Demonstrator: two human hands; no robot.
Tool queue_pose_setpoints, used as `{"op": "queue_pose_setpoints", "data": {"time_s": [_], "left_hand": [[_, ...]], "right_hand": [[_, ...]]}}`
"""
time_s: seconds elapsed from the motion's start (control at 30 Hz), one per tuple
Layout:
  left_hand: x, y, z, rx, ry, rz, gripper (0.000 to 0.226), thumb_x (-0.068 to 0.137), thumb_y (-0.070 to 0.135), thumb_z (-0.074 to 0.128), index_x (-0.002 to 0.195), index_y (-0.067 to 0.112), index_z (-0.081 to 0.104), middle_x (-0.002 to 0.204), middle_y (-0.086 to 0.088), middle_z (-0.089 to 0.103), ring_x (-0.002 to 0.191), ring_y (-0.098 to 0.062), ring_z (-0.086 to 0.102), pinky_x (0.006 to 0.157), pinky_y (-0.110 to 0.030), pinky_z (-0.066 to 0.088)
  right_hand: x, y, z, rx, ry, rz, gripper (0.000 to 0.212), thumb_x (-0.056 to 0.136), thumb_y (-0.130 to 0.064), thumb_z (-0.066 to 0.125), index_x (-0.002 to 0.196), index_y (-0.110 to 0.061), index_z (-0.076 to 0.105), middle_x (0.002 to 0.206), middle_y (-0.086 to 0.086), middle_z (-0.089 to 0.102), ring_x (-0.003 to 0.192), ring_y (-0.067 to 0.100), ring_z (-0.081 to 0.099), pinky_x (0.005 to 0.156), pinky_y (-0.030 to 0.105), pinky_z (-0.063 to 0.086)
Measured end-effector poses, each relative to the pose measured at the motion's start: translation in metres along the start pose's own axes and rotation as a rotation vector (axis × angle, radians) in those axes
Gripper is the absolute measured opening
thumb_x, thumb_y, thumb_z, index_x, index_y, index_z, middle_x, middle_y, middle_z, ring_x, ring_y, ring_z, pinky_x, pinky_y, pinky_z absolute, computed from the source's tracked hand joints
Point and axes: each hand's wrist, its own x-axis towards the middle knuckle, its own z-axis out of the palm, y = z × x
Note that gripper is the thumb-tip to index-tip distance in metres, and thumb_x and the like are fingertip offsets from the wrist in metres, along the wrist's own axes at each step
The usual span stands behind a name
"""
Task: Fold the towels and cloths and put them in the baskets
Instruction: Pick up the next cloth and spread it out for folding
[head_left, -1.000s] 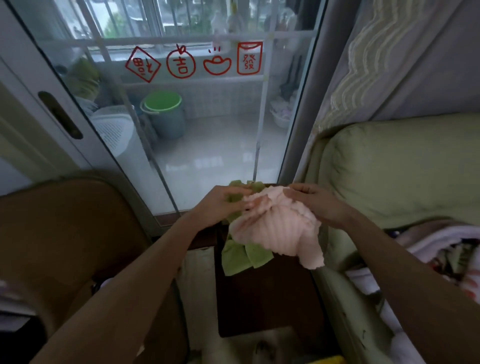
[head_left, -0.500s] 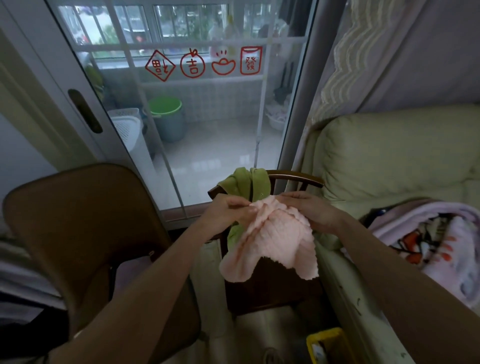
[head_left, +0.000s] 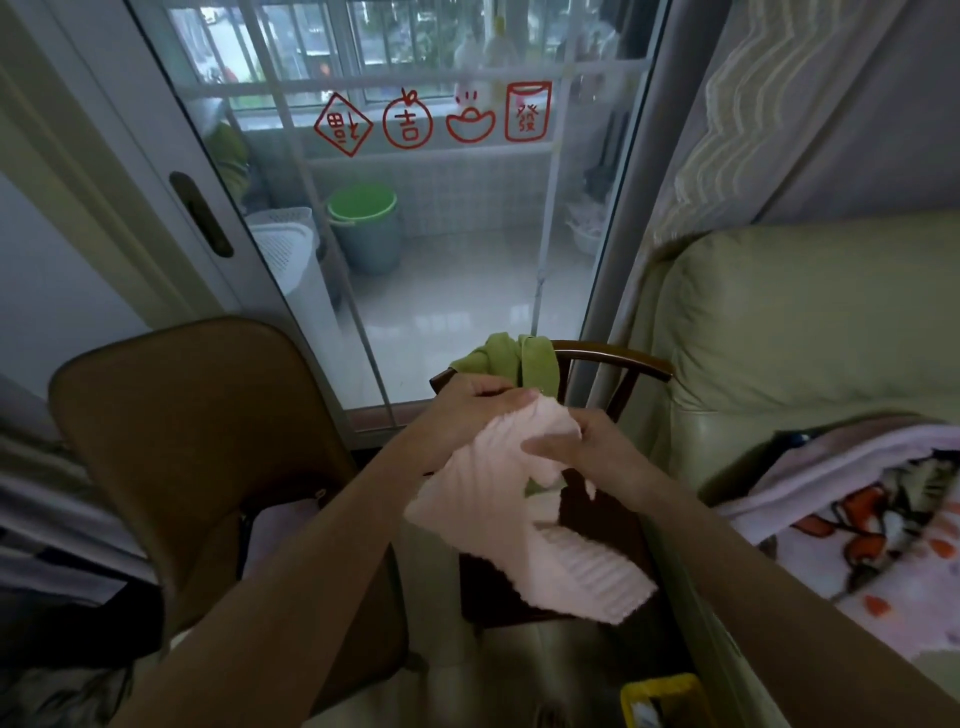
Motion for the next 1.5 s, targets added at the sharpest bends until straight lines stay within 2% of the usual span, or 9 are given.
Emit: {"op": "queue_pose_setpoints", "data": {"time_s": [0.17,0.3,0.5,0.7,0.87,1.13,1.3,1.43,1.5], "left_hand": [[0.000,-0.006,-0.014,0.129,0.060,0.017,0.018,0.089,0.034,0.063,0.093,0.020,0.073,0.070,0.016,0.067,0.064,0.004,0.062,0.057,-0.008,0.043],[-0.003,-0.013,-0.034,0.266,0.055,-0.016,0.020,0.086,0.043,0.063,0.085,0.026,0.073,0.070,0.016,0.065,0.071,-0.002,0.061,0.066,-0.016,0.042],[-0.009,-0.020,-0.053,0.482,-0.037,-0.081,0.027,0.084,0.041,0.067,0.095,0.016,0.070,0.088,-0.004,0.066,0.083,-0.017,0.062,0.074,-0.024,0.045],[-0.015,-0.035,-0.063,0.292,0.192,-0.095,0.024,0.084,0.035,0.070,0.100,0.018,0.072,0.101,0.001,0.066,0.094,-0.017,0.059,0.083,-0.027,0.045],[-0.012,-0.047,-0.055,0.376,0.211,-0.028,0.013,0.091,0.018,0.061,0.102,0.015,0.068,0.106,-0.006,0.065,0.094,-0.017,0.058,0.082,-0.025,0.044],[-0.010,-0.029,-0.010,0.070,0.123,0.002,0.022,0.095,0.031,0.055,0.113,0.022,0.063,0.100,0.008,0.064,0.085,-0.002,0.061,0.064,-0.009,0.047],[-0.009,-0.016,-0.003,-0.161,-0.013,-0.042,0.031,0.089,0.015,0.064,0.120,0.009,0.062,0.100,0.000,0.067,0.083,-0.008,0.068,0.074,-0.019,0.055],[-0.006,-0.025,-0.016,-0.011,0.059,-0.005,0.027,0.085,0.024,0.069,0.110,0.015,0.070,0.109,-0.006,0.067,0.099,-0.019,0.065,0.089,-0.031,0.053],[-0.004,-0.031,-0.021,0.122,0.140,0.006,0.025,0.083,0.032,0.071,0.105,0.019,0.073,0.105,-0.001,0.069,0.097,-0.017,0.065,0.086,-0.029,0.053]], "right_hand": [[0.004,-0.009,-0.021,-0.036,0.095,-0.113,0.023,0.089,-0.020,0.065,0.084,0.002,0.069,0.075,0.008,0.071,0.063,0.015,0.066,0.059,0.025,0.052],[0.007,-0.022,-0.043,0.025,0.109,-0.132,0.024,0.091,-0.023,0.062,0.069,-0.021,0.072,0.070,0.004,0.070,0.064,0.013,0.064,0.067,0.022,0.049],[0.012,-0.018,-0.053,0.022,0.356,-0.085,0.018,0.091,-0.021,0.062,0.077,-0.012,0.069,0.075,0.009,0.062,0.064,0.016,0.055,0.059,0.030,0.045],[0.007,-0.009,-0.057,0.106,0.557,-0.010,0.014,0.084,-0.018,0.070,0.073,-0.011,0.066,0.074,0.002,0.062,0.066,0.011,0.055,0.054,0.015,0.044],[0.004,0.000,-0.057,0.147,0.612,0.068,0.014,0.083,-0.020,0.072,0.084,-0.006,0.069,0.082,0.005,0.066,0.074,0.017,0.059,0.059,0.023,0.044],[0.008,-0.008,-0.028,0.059,0.260,0.015,0.013,0.089,-0.021,0.064,0.095,-0.012,0.073,0.095,0.008,0.069,0.084,0.021,0.066,0.068,0.027,0.051],[0.017,-0.006,-0.007,0.042,0.003,0.023,0.026,0.081,-0.027,0.074,0.101,-0.013,0.069,0.107,0.013,0.067,0.098,0.027,0.066,0.086,0.040,0.055],[0.019,-0.004,-0.002,0.122,-0.154,0.125,0.055,0.072,-0.049,0.076,0.116,-0.018,0.067,0.113,0.003,0.069,0.106,0.022,0.065,0.096,0.041,0.050],[0.020,-0.005,-0.001,0.095,-0.163,0.117,0.041,0.076,-0.040,0.075,0.109,-0.017,0.071,0.106,0.003,0.072,0.101,0.020,0.067,0.092,0.037,0.052]]}}
